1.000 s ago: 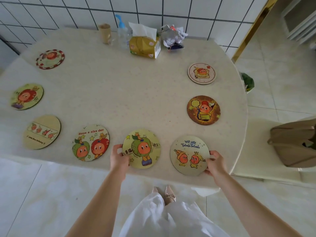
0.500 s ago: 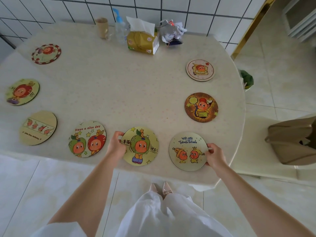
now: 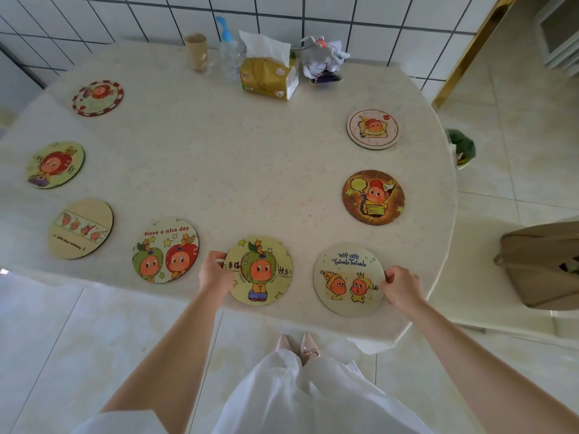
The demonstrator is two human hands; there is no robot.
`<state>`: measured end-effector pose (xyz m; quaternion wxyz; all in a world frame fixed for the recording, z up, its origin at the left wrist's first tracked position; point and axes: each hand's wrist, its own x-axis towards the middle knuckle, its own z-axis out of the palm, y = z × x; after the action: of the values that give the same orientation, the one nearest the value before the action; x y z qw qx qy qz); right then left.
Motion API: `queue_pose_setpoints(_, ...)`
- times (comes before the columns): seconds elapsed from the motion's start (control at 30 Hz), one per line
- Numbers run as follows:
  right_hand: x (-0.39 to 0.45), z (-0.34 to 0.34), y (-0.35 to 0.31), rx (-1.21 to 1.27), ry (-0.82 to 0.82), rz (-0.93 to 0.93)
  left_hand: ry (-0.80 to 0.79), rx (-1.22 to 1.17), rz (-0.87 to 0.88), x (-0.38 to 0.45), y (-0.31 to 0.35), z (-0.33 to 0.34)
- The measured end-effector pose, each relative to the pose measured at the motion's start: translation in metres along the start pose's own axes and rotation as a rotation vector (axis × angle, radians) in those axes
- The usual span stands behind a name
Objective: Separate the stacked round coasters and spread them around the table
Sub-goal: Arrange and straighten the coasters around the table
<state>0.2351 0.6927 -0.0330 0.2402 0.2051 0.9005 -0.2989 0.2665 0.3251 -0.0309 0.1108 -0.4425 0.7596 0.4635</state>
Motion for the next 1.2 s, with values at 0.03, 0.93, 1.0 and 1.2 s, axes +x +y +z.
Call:
queue_pose_setpoints(0.03, 0.001, -0.002, -0.001, -0.070, 0.027, -0.018, 0.005, 0.000, 0.013, -0.001, 0.001, -0.002)
queue_pose_setpoints(0.93, -0.071, 0.258, -0.342, 0.060, -0.148, -0.195, 0.323, -0.102, -0.122, 0.187, -0.084, -0.301)
queue_pose_setpoints(1.0, -0.079, 0.274, -0.353, 0.060, -0.068, -0.125, 0.306, -0.078, -0.130, 0.207, -0.092, -0.329)
queue_pose_setpoints(1.2, -0.092, 0.284, -0.350, 0.149, 0.059, 0.083, 0.154, -0.035, -0.077, 0.250, -0.088, -0.361)
